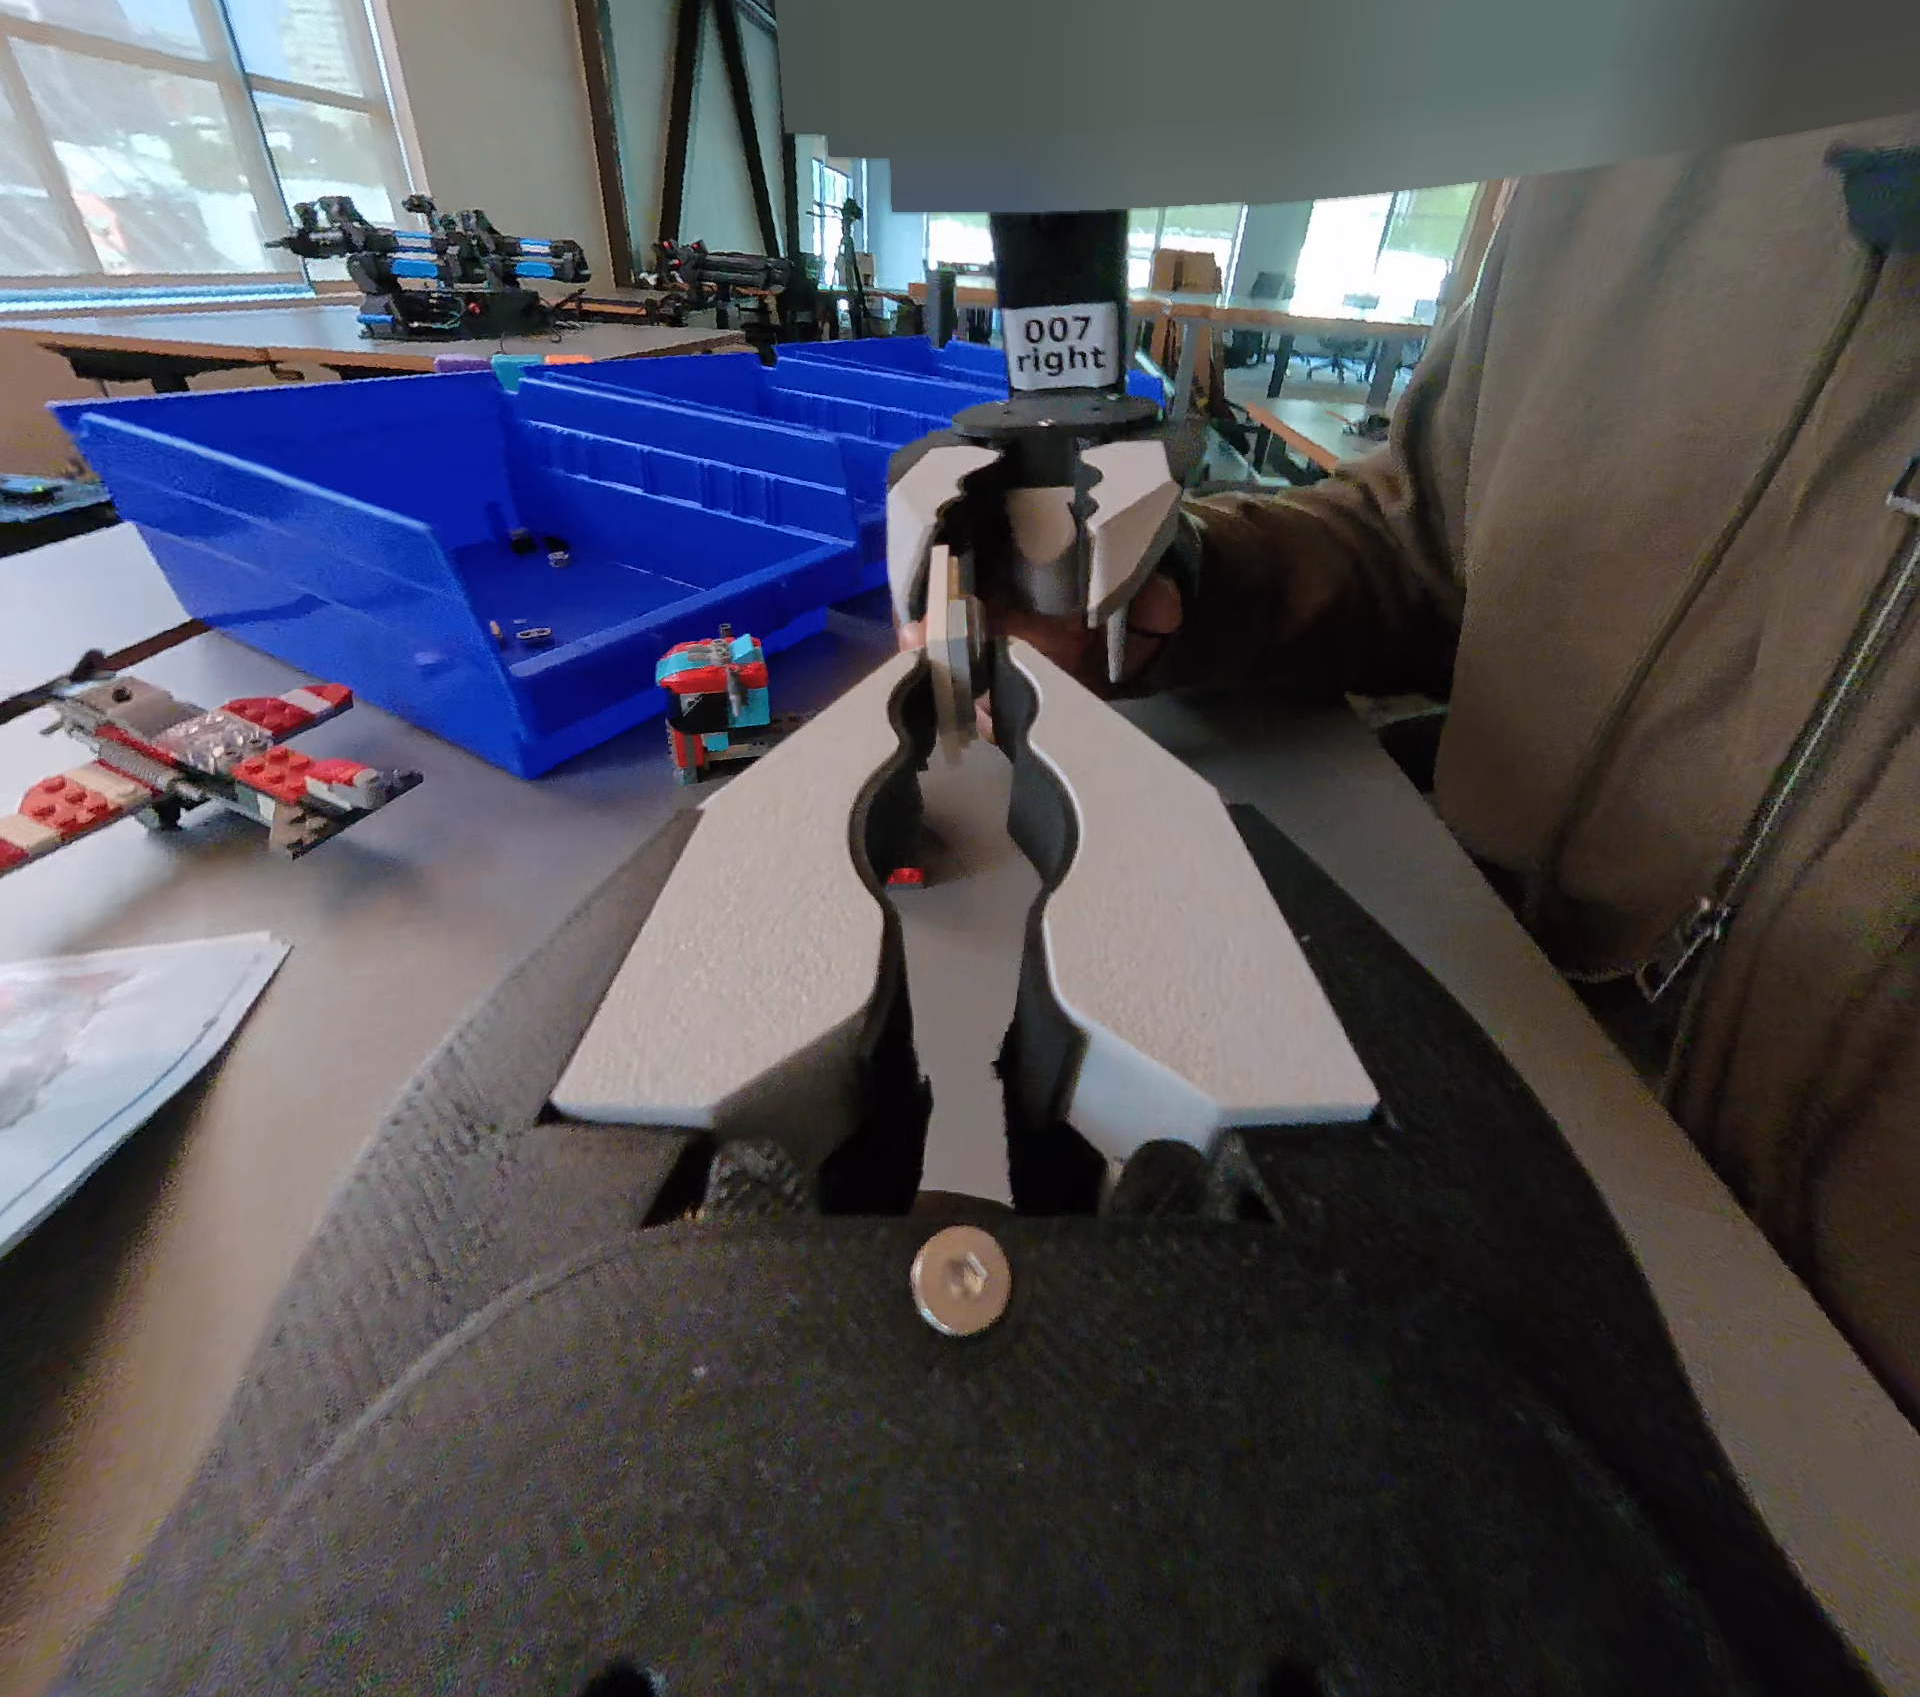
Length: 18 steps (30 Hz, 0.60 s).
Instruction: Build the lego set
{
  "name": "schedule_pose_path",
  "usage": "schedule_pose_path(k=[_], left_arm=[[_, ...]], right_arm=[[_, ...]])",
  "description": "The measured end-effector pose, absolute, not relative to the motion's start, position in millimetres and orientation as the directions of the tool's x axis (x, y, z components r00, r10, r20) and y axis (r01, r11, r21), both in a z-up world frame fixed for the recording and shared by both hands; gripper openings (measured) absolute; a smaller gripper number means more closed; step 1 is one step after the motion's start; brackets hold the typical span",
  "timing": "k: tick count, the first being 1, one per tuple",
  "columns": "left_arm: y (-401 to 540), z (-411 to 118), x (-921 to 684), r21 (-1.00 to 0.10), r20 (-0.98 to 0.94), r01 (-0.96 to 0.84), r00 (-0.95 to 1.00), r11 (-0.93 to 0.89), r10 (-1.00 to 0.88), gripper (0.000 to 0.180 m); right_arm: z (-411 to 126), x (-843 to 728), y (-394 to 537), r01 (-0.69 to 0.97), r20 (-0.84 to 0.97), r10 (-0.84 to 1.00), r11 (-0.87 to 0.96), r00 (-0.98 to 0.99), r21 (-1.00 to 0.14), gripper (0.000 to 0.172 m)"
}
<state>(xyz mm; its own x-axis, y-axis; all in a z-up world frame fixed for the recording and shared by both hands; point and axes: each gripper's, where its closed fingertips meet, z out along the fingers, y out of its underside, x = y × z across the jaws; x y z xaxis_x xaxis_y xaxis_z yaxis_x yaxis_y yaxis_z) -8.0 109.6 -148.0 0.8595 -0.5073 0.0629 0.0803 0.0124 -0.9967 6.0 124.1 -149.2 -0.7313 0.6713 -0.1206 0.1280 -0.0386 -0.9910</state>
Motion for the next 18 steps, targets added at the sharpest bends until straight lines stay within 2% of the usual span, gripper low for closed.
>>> schedule_pose_path(k=[4, 14, 18], left_arm=[[111.4, -145.5, -21.5, -0.980, 0.173, 0.198, 0.858, 0.000, -0.484, 0.010], [112.9, -150.9, -42.9, -0.965, 0.250, 0.260, 0.866, -0.036, -0.434, 0.010], [117.0, -164.0, -38.8, -0.937, 0.349, 0.310, 0.832, -0.159, -0.432, 0.010]], right_arm=[[-150.8, 0.9, 133.1, 0.138, -0.143, 0.702, -0.064, -0.697, -0.988, 0.033], [-158.0, -6.4, 141.1, 0.184, -0.208, 0.724, -0.113, -0.658, -0.976, 0.024], [-155.5, -7.7, 145.7, 0.173, -0.202, 0.747, -0.119, -0.633, -0.978, 0.023]])
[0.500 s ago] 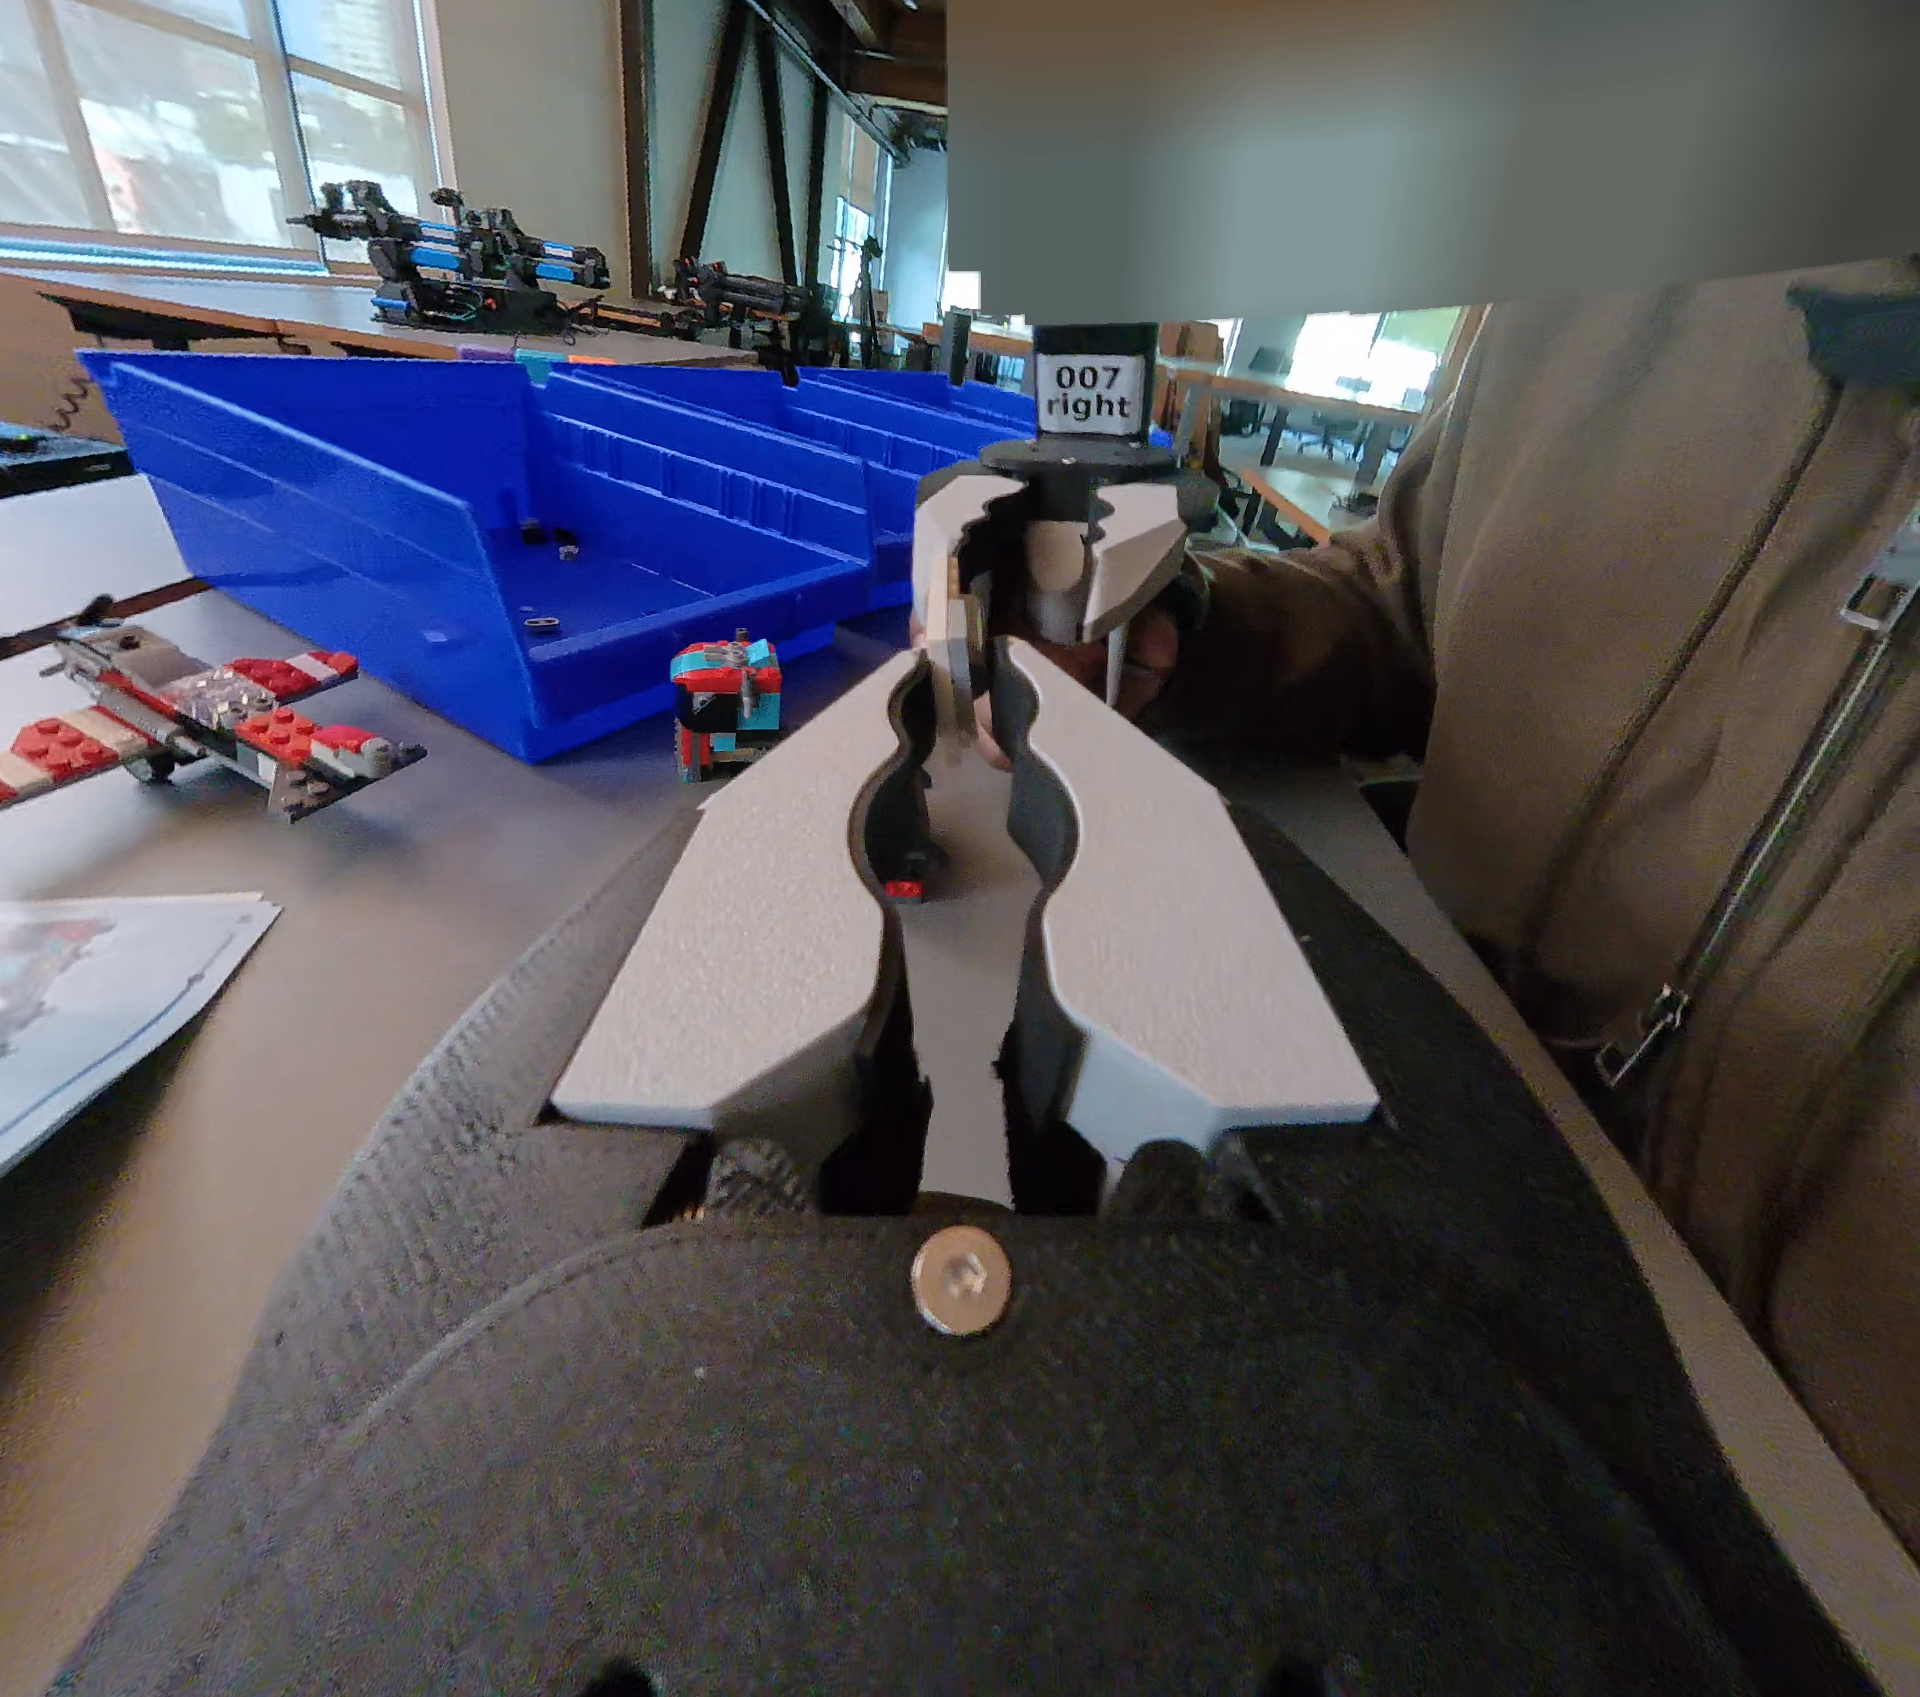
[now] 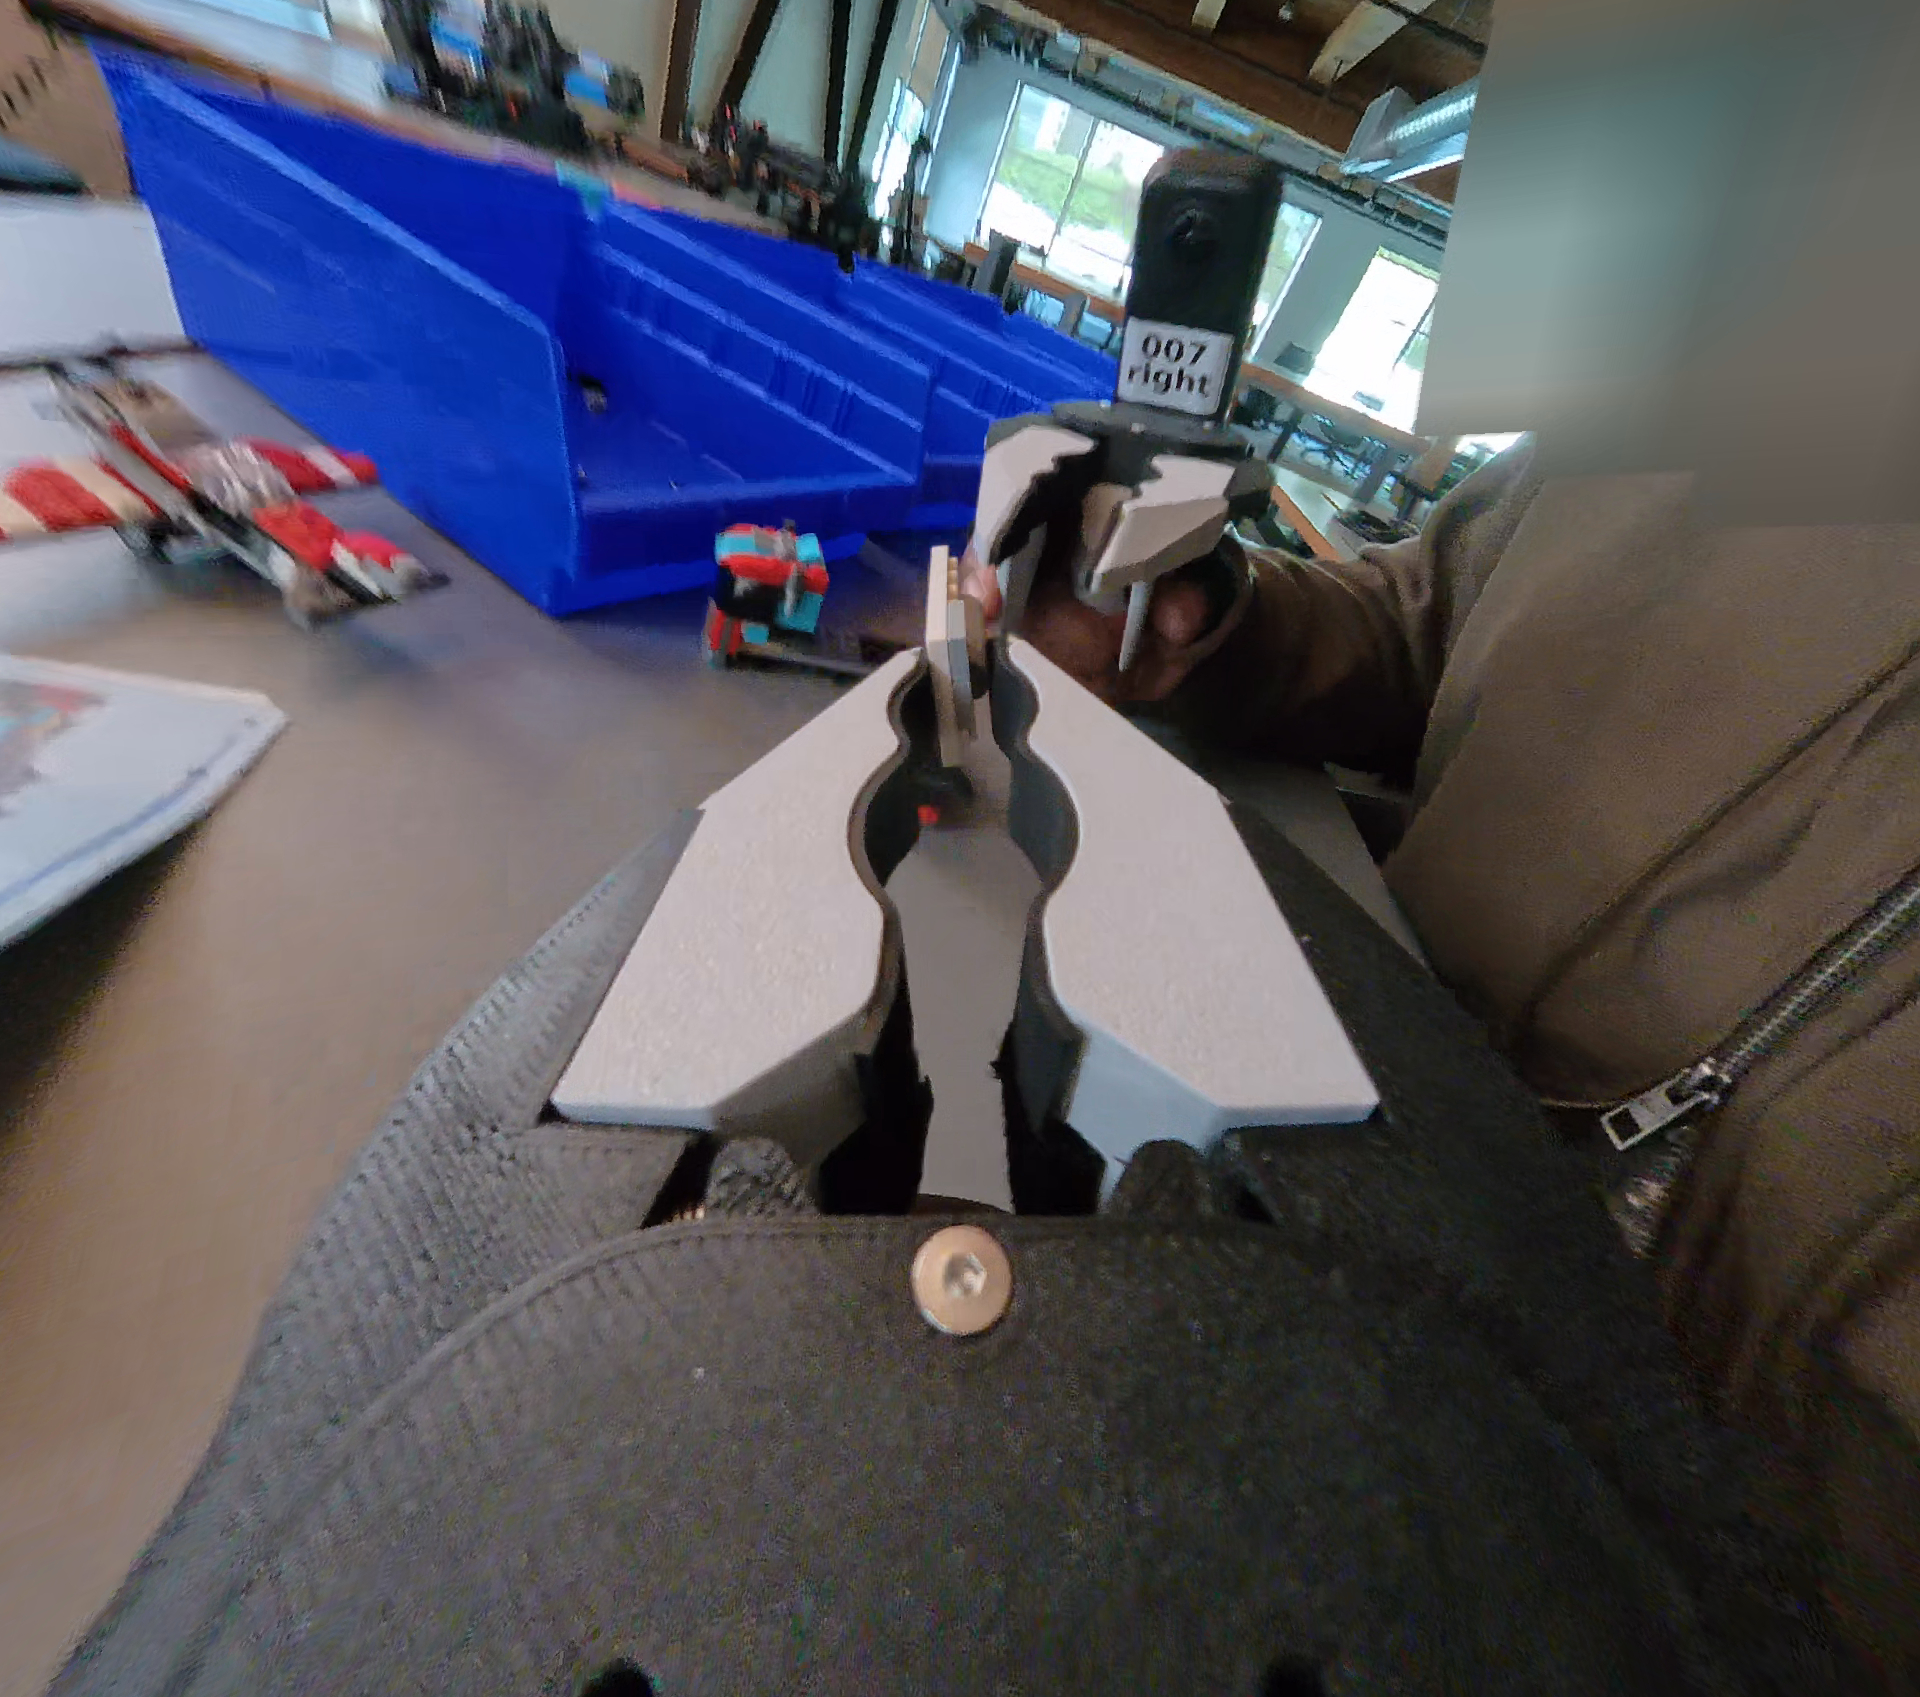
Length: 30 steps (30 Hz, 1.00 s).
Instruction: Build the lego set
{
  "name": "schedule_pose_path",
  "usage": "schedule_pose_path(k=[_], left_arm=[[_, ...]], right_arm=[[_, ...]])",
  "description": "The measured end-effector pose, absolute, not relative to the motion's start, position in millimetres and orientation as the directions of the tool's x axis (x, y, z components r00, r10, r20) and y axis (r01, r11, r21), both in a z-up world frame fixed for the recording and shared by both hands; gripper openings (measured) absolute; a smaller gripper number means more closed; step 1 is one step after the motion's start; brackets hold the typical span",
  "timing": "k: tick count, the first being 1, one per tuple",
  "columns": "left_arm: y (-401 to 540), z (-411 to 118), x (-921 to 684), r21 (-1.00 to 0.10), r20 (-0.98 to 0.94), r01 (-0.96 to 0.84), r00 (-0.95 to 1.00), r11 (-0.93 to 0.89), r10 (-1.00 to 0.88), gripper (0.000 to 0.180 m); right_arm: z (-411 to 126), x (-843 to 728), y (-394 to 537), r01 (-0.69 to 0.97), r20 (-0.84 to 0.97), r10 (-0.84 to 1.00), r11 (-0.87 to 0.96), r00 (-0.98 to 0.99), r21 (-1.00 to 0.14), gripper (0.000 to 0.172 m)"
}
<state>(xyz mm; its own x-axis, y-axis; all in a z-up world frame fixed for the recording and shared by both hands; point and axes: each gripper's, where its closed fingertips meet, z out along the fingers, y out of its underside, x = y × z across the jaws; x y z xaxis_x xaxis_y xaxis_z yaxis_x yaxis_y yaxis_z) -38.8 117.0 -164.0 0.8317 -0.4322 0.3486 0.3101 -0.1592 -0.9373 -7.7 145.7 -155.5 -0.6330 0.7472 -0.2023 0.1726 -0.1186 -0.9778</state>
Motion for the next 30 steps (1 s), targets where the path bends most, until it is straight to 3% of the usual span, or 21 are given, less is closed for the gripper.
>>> schedule_pose_path(k=[5, 9, 22, 30], left_arm=[[123.5, -207.3, -27.3, -0.762, 0.612, 0.447, 0.734, -0.469, -0.294, 0.010], [116.4, -224.5, -21.3, -0.639, 0.712, 0.493, 0.670, -0.590, -0.210, 0.010], [114.8, -245.0, -43.2, -0.578, 0.701, 0.534, 0.712, -0.617, -0.041, 0.010], [115.3, -247.5, -43.1, -0.563, 0.710, 0.539, 0.703, -0.626, -0.034, 0.010]], right_arm=[[-153.7, -8.7, 147.2, 0.162, -0.191, 0.763, -0.114, -0.617, -0.980, 0.023], [-159.7, -12.2, 147.0, 0.187, -0.212, 0.766, -0.121, -0.607, -0.975, 0.023], [-166.9, -15.2, 145.3, 0.220, -0.244, 0.756, -0.136, -0.607, -0.966, 0.022], [-169.1, -15.7, 144.7, 0.236, -0.257, 0.752, -0.139, -0.607, -0.962, 0.023]])
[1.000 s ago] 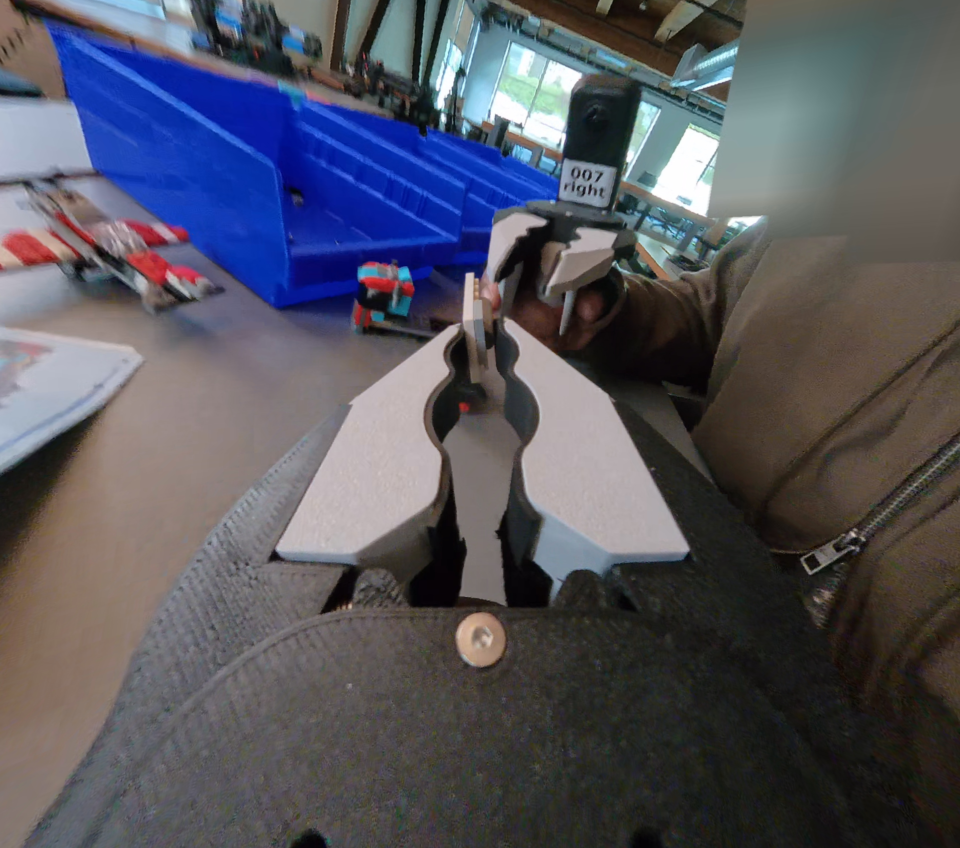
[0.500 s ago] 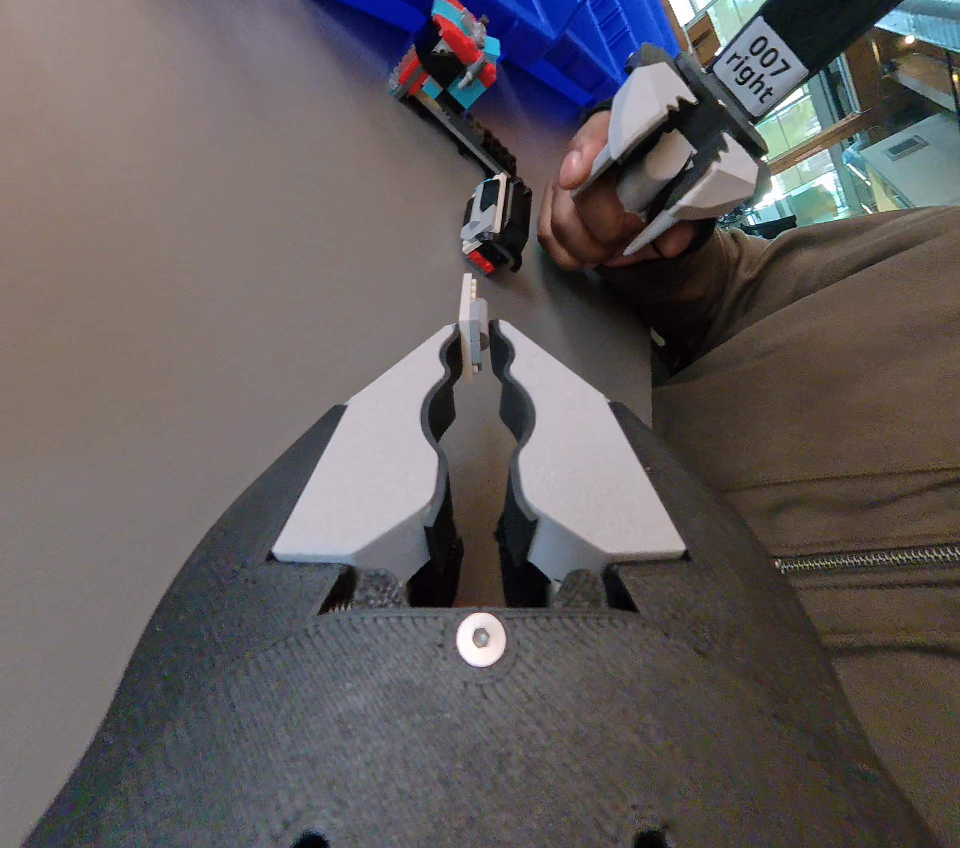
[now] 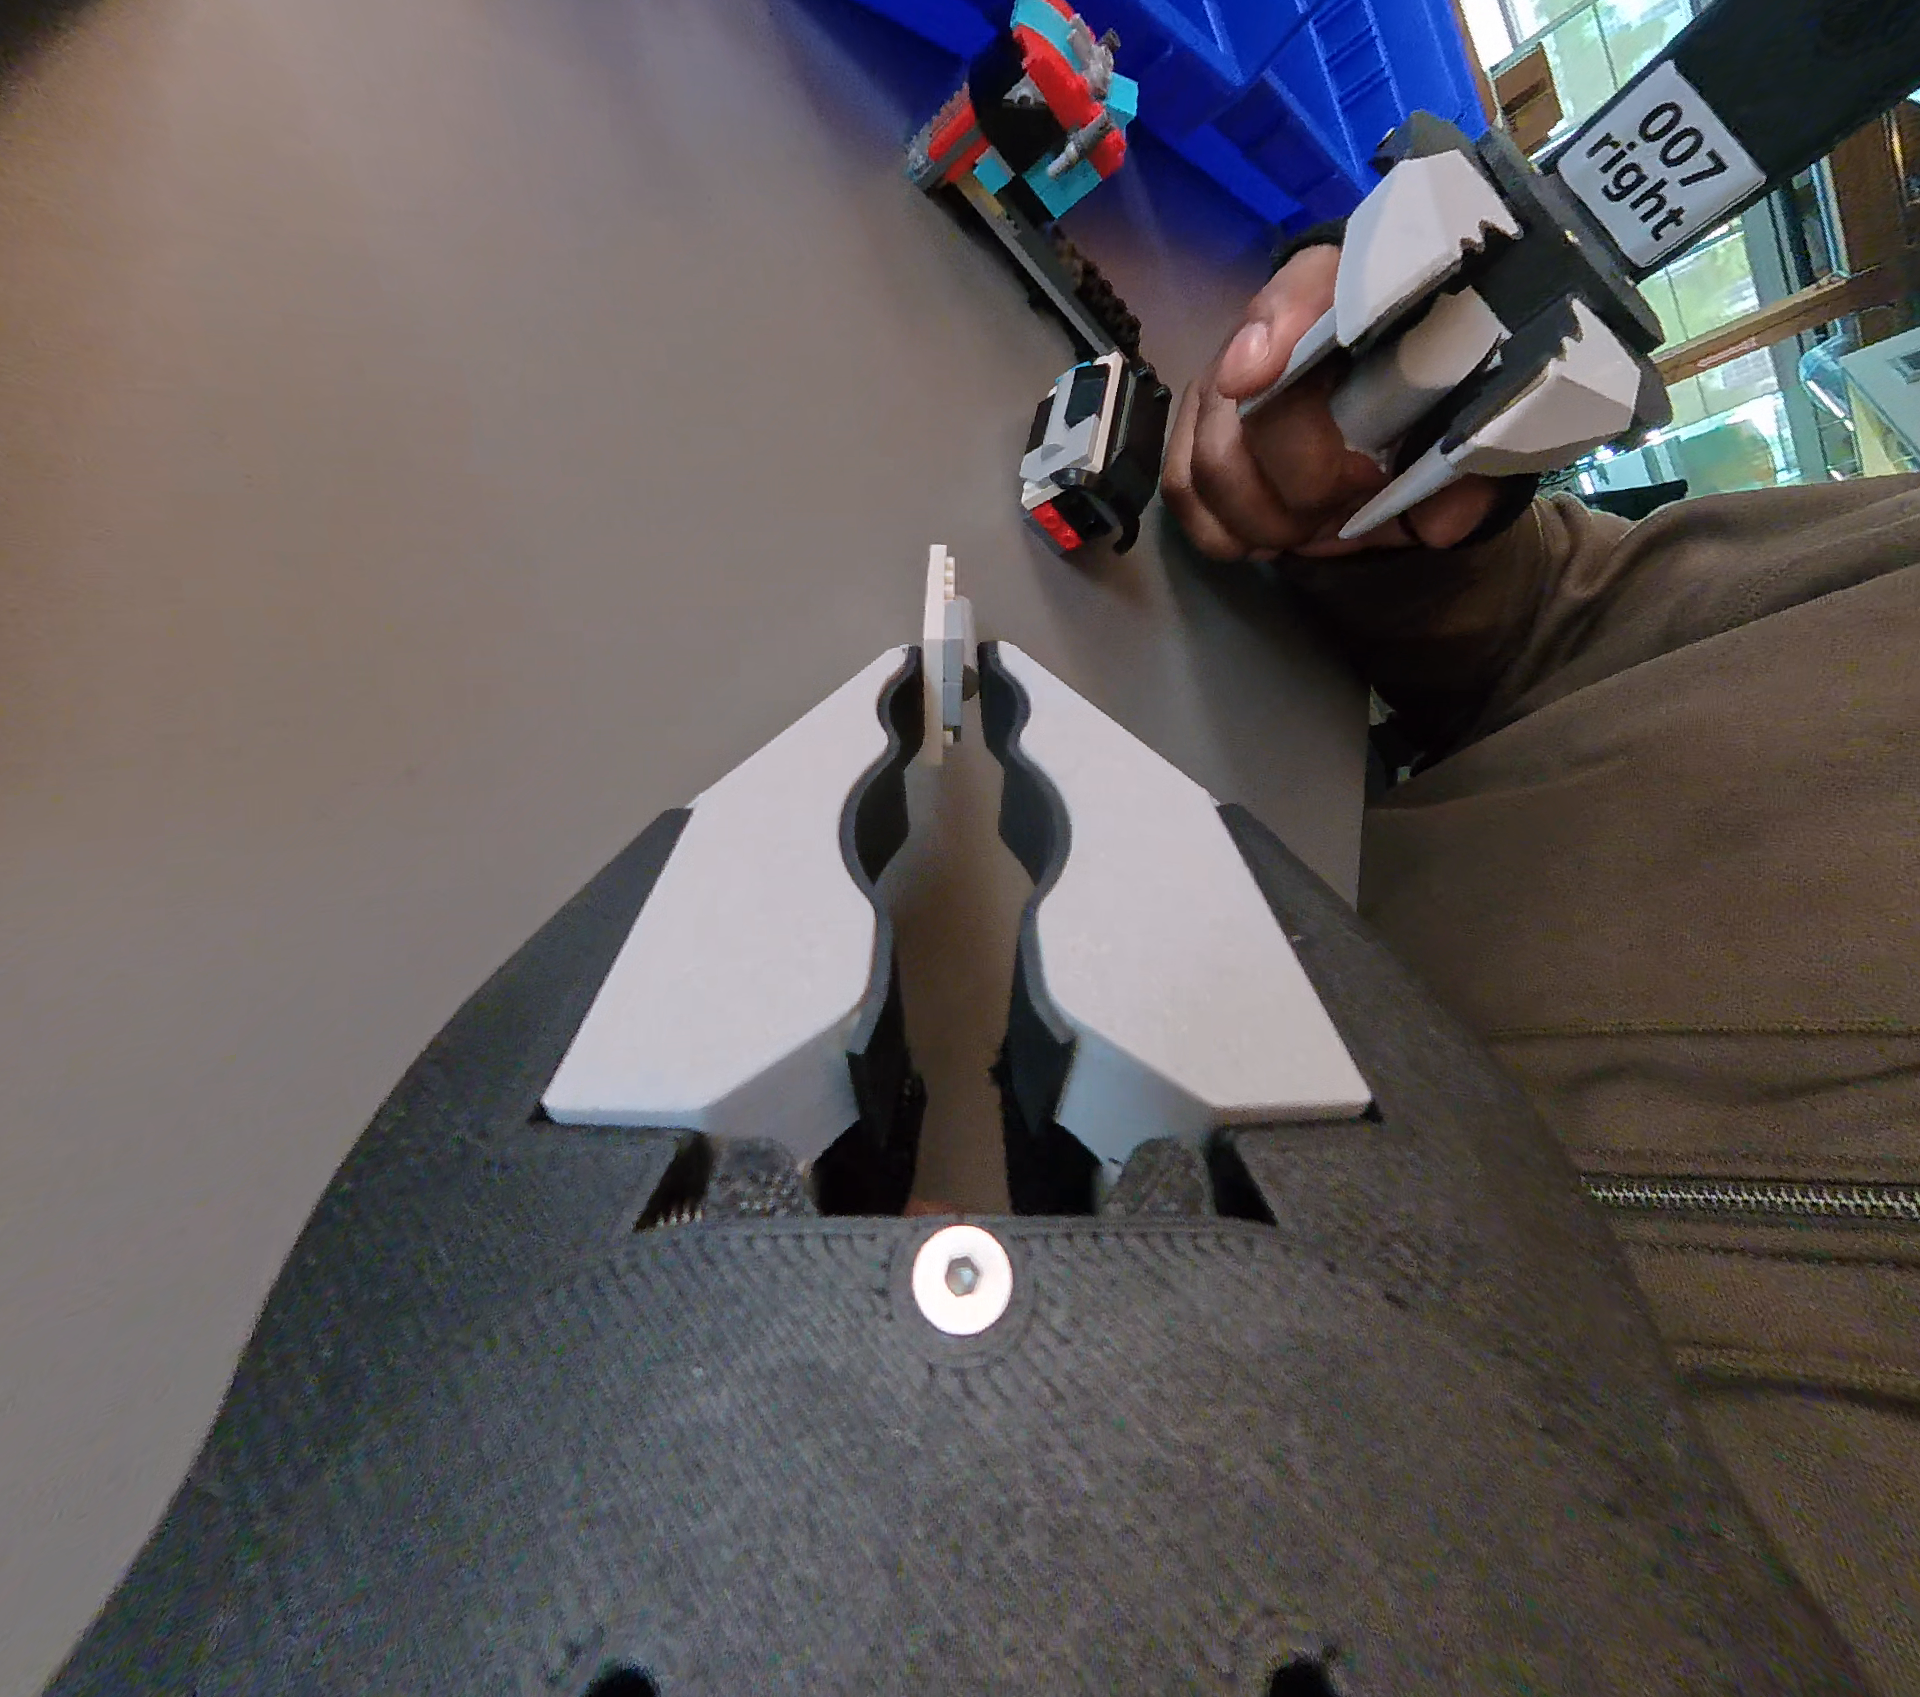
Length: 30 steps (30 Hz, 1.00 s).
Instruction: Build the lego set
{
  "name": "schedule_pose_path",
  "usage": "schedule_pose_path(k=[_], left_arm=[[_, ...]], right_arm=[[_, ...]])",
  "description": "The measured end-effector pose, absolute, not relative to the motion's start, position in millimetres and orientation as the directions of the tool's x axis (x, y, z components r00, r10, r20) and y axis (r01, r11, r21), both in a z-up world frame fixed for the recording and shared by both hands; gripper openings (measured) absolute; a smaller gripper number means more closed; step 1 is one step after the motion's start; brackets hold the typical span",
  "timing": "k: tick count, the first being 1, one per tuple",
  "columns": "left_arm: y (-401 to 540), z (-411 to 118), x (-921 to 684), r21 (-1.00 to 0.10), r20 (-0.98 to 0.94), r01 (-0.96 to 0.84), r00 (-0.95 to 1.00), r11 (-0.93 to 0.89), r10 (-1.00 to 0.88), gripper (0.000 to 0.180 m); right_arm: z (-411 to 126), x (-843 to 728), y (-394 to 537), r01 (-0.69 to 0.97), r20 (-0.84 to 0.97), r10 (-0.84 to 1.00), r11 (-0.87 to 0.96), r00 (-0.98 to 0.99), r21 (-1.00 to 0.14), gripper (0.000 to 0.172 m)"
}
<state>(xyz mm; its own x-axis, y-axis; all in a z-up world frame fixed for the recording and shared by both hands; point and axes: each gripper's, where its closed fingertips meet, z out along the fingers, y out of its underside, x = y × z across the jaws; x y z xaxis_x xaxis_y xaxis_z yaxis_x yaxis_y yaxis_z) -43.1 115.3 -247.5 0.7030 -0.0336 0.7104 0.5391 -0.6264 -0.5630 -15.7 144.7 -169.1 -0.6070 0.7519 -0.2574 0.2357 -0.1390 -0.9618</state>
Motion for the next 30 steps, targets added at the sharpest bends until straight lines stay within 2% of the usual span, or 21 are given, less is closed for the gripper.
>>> schedule_pose_path(k=[24, 30], left_arm=[[116.4, -236.4, -45.4, -0.564, 0.749, 0.583, 0.659, -0.585, -0.067, 0.010], [118.4, -224.5, -30.7, -0.549, 0.796, 0.599, 0.588, -0.583, -0.145, 0.010]], right_arm=[[-179.3, -21.9, 149.5, 0.271, -0.244, 0.786, -0.102, -0.568, -0.957, 0.023], [-186.3, -20.7, 146.7, 0.293, -0.211, 0.795, -0.044, -0.568, -0.955, 0.028]])
